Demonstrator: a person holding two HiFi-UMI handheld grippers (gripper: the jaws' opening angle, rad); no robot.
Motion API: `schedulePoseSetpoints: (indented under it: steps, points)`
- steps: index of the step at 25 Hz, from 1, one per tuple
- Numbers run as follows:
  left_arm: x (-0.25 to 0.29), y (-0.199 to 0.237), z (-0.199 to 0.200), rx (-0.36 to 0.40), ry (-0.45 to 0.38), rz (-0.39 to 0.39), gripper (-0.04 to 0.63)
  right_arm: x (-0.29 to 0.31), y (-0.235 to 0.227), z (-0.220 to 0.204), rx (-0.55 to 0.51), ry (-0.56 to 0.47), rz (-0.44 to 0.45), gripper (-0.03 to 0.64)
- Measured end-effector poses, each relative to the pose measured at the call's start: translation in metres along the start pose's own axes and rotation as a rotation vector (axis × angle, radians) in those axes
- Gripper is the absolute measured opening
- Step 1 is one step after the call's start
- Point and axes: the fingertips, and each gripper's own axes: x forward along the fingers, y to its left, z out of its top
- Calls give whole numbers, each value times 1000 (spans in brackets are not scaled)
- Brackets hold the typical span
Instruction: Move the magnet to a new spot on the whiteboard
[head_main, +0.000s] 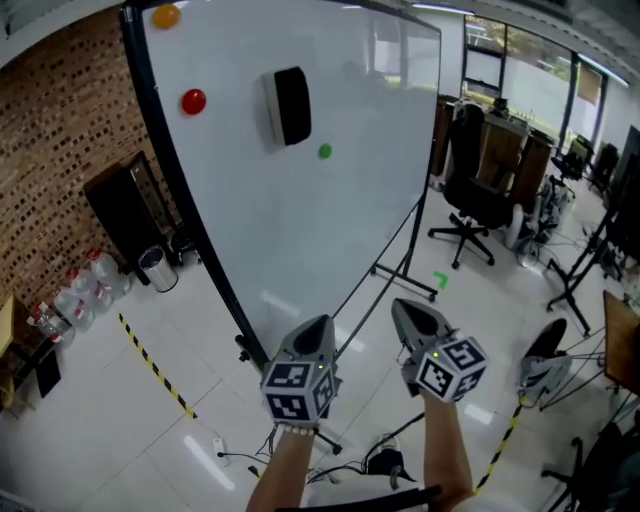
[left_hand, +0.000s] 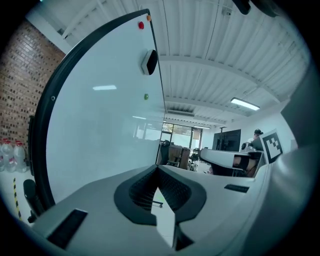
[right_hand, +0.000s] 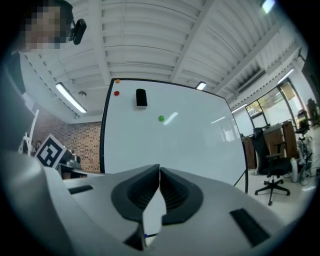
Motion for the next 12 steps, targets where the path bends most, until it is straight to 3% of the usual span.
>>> schedulePoseSetpoints:
  steps: [8,10,12]
  points:
    - [44,4,7,13,3,59,-8,87,-28,62,-87,-51,128,45]
    - [52,3,7,15,3,72,-8,110,-32,89,-123,-76,155,146]
    - [60,2,8,12,2,84,-8,133,-32,117,-165,-96,183,175]
